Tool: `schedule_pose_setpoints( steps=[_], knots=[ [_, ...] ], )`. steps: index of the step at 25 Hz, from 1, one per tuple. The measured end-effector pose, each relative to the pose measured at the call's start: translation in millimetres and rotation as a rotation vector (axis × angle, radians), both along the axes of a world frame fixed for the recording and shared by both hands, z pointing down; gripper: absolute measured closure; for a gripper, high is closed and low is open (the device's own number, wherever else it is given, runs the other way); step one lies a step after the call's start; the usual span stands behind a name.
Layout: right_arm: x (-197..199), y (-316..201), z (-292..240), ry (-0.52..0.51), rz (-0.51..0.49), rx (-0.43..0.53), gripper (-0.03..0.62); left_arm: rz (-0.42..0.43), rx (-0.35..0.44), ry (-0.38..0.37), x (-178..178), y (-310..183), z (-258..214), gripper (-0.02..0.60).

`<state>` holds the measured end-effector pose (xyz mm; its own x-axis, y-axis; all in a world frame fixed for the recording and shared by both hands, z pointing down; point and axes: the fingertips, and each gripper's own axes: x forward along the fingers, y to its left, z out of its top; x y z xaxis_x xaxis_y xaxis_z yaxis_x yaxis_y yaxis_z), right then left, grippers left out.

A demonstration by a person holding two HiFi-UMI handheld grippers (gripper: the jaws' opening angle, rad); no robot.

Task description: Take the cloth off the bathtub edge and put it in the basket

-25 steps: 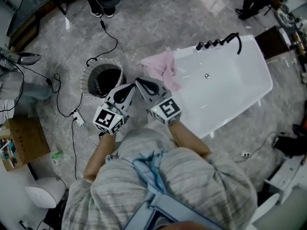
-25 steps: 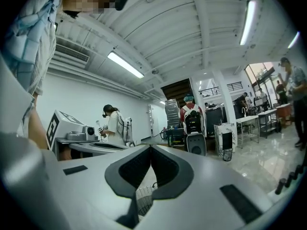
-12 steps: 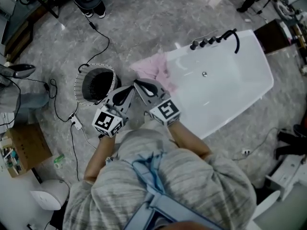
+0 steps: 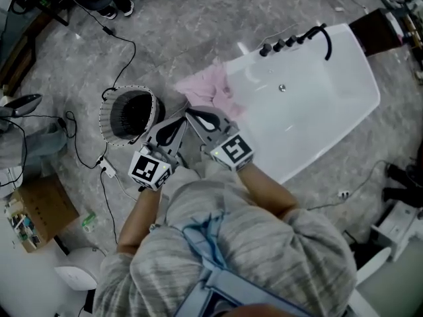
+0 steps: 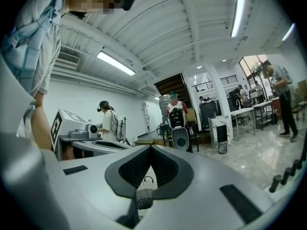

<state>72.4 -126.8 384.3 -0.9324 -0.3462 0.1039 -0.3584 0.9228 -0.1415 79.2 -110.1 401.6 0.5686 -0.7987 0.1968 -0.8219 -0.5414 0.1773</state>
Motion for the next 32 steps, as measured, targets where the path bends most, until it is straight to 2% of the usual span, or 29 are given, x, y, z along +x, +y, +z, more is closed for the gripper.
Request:
schedule_pose_setpoints(
  steps=[6, 12, 16, 27, 32],
  knots=[
    [5, 5, 13, -0.005, -0.005, -0.037, 0.591, 0.055, -0.030, -0.034, 5, 4, 13, 0.578],
    [22, -1, 63, 0.043, 0.033, -0.119, 0.589, 0.124, -0.086, -0.088, 22, -3, 55, 0.578],
    [38, -13, 90, 0.064, 0.061, -0.171, 0.589, 0.174, -0.111, -0.117, 37, -15, 80, 0.578],
    [65, -56, 166, 0.170, 0.145, -0.201, 0.588, 0.296, -0.183, -0.191, 61, -57, 152, 0.578],
    [76, -74, 202, 0.204, 0.202, -0.244, 0.585, 0.305, -0.204, -0.239, 60, -81, 183, 0.578]
  ],
)
